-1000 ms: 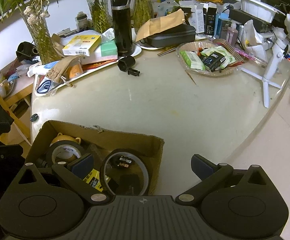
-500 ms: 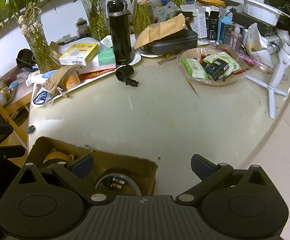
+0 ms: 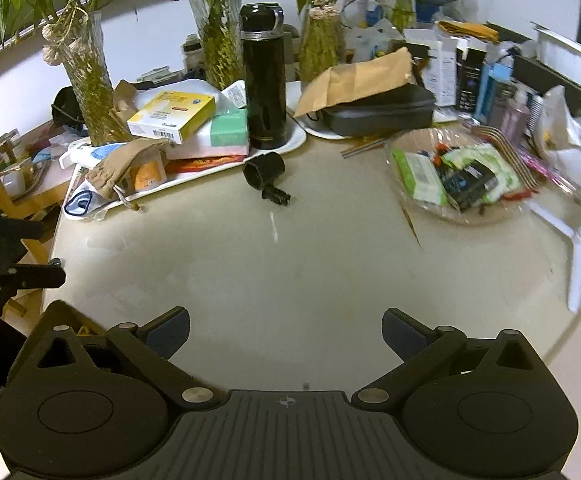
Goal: Organize rigid objects
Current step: 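Move the right tool to the small black plug and close on it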
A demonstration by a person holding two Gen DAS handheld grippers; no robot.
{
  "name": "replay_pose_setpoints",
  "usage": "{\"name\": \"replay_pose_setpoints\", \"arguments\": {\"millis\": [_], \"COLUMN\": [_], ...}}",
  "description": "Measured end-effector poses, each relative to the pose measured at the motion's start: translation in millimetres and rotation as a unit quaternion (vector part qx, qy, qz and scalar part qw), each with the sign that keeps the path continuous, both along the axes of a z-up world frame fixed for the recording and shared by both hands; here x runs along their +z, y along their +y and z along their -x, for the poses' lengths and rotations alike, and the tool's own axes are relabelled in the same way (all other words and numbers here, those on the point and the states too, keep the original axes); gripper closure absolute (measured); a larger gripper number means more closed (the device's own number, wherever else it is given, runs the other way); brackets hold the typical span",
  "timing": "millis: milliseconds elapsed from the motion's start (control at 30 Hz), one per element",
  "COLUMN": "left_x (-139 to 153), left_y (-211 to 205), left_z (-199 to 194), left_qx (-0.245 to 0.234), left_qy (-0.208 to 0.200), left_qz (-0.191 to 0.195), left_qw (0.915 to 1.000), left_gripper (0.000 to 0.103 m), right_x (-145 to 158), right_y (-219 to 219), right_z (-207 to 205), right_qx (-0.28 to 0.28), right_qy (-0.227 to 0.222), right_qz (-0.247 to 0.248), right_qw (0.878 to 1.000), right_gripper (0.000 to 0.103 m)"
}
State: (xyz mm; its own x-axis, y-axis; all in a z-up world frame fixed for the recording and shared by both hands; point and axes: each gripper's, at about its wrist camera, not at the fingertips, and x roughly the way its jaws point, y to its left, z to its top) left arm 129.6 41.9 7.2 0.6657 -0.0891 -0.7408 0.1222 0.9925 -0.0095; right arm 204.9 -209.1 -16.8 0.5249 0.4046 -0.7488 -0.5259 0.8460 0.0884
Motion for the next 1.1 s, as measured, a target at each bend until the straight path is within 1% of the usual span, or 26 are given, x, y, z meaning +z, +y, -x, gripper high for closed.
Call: {"name": "replay_pose_setpoints", "arguments": {"millis": [67,133,267,400,467,633,700,867,1000,1100], "left_x": [-0.3,-0.5,-1.0,-2.2,-4.2,-12.1,-14.6,-16.0,-18.5,-20.2], "left_y": [1.3,2.1,2.9,2.8,2.6,4.2,6.6,16.2,14.1,11.9], "left_z": [-9.4,-18.6,-39.5,-55.6,-60.5,-61.8,-61.6,-63.0,-64.7,-65.3], "left_qx": [0.001,0.002,0.007,0.014,0.017,0.019,0.023,0.042,0.047,0.053], "left_qy": [-0.003,-0.006,-0.016,-0.025,-0.028,-0.032,-0.03,-0.024,-0.022,-0.023], "left_qz": [-0.001,-0.001,-0.005,-0.002,-0.001,-0.004,-0.003,0.025,0.014,0.004], "left_qw": [1.0,1.0,0.9998,0.9996,0.9995,0.9993,0.9993,0.9985,0.9986,0.9983], "left_gripper": [0.024,0.024,0.024,0.024,0.024,0.024,0.024,0.024,0.024,0.024], "right_x": [-1.9,-4.0,-9.6,-17.5,-22.8,-35.0,-40.3,-53.4,-66.0,-75.1], "right_y": [4.3,9.9,21.8,32.8,39.5,54.8,59.6,70.3,84.4,97.7], "right_z": [-9.8,-19.1,-40.1,-62.7,-73.3,-94.4,-103.4,-120.6,-135.1,-144.3], "right_qx": [0.018,0.036,0.064,0.081,0.09,0.108,0.114,0.122,0.128,0.136], "right_qy": [-0.003,-0.008,-0.014,-0.018,-0.02,-0.028,-0.029,-0.037,-0.041,-0.046], "right_qz": [0.0,0.002,0.005,0.003,0.007,0.019,0.02,0.02,0.025,0.033], "right_qw": [1.0,0.999,0.998,0.997,0.996,0.994,0.993,0.992,0.991,0.989], "right_gripper": [0.002,0.007,0.009,0.019,0.021,0.033,0.035,0.038,0.043,0.044]}}
